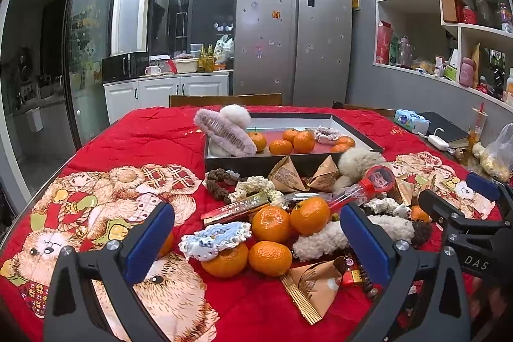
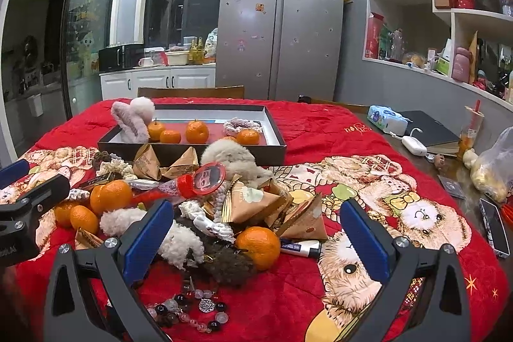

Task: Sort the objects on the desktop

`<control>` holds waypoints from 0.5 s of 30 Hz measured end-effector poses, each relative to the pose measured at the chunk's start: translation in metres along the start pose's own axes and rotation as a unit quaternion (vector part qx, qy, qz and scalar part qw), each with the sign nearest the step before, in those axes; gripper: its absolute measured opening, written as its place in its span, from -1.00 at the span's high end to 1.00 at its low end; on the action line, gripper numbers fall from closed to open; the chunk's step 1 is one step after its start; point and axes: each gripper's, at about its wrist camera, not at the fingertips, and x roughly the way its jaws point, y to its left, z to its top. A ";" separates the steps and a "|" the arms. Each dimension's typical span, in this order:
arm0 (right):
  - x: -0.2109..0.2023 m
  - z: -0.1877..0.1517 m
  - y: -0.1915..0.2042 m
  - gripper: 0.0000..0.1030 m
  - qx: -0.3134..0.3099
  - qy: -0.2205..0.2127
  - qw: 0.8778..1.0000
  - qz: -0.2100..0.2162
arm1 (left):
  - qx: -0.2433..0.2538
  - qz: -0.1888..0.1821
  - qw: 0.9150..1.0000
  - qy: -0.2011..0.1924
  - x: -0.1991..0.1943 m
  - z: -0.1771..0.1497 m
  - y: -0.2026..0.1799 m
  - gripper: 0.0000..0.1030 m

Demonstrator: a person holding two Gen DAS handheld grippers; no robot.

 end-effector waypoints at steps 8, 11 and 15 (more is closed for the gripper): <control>0.000 -0.001 -0.003 -1.00 0.007 0.001 1.000 -0.001 | 0.001 0.000 1.000 0.000 0.000 0.000 0.000 -1.00; 0.001 -0.001 -0.004 -1.00 0.010 0.002 1.000 0.000 | 0.001 0.001 1.000 0.001 0.001 0.000 0.000 -1.00; 0.001 -0.001 -0.004 -1.00 0.009 0.003 1.000 0.000 | 0.000 0.002 1.000 -0.001 0.000 0.000 0.000 -1.00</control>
